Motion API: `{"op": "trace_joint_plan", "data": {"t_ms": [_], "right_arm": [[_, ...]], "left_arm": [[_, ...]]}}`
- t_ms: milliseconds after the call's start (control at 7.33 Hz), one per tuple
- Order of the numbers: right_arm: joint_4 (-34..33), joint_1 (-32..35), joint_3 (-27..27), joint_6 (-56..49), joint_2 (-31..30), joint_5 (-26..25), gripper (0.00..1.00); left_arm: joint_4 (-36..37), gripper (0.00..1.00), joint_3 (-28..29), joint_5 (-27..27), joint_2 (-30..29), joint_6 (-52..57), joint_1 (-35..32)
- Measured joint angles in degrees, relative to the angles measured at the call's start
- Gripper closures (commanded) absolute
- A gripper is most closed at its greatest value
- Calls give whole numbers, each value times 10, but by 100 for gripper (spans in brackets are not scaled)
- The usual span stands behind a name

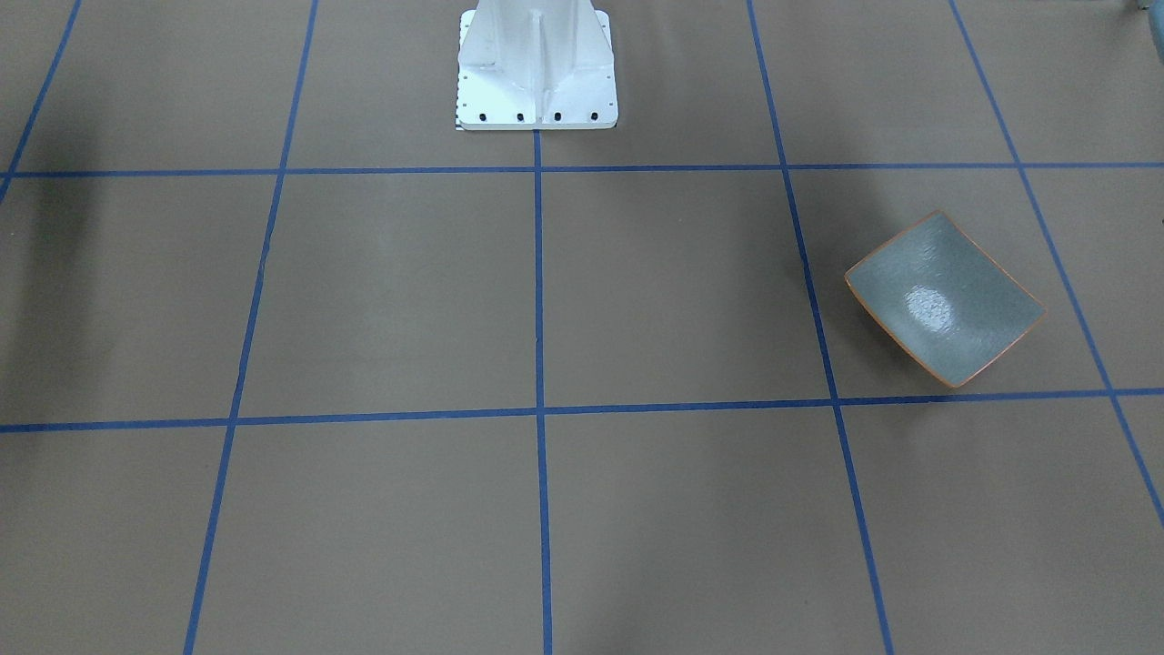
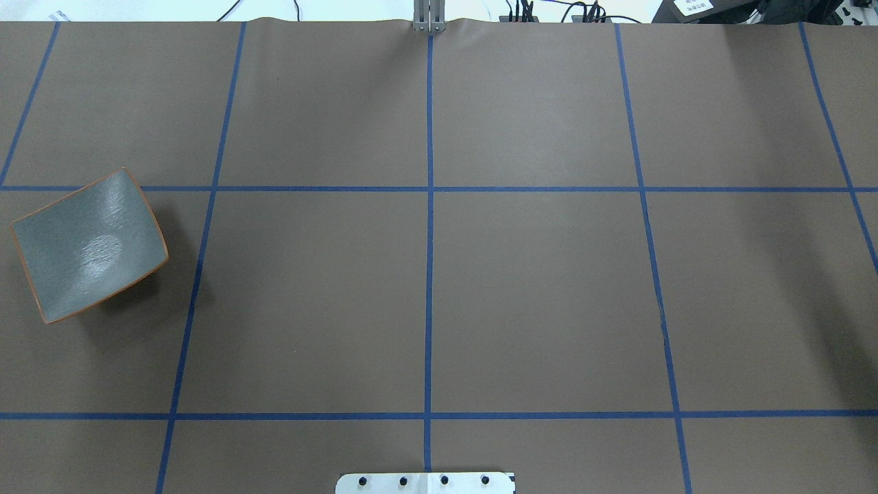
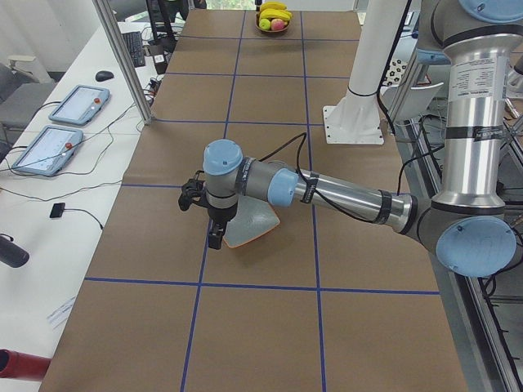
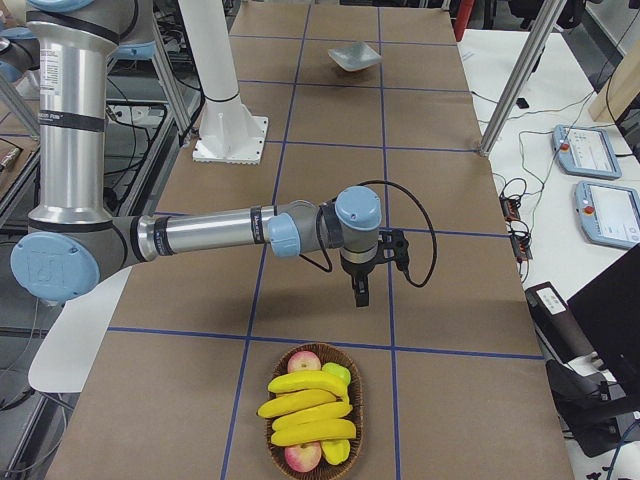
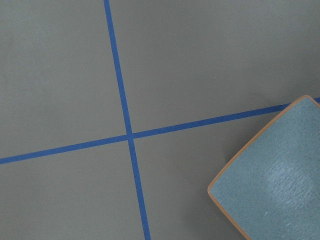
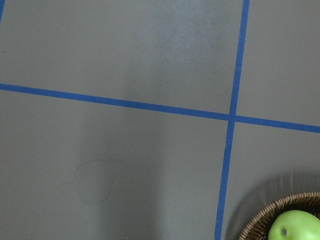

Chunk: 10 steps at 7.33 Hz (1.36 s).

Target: Transfer all bananas from basket to plate

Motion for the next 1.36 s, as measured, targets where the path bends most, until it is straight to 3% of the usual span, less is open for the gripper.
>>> {"op": "trace_joint_plan", "data": {"t_ms": [1364], "right_arm": [[0,0,6,3,-9,-1,0]], "left_arm": [[-7,1,-3,-9,18,-3,5]]}}
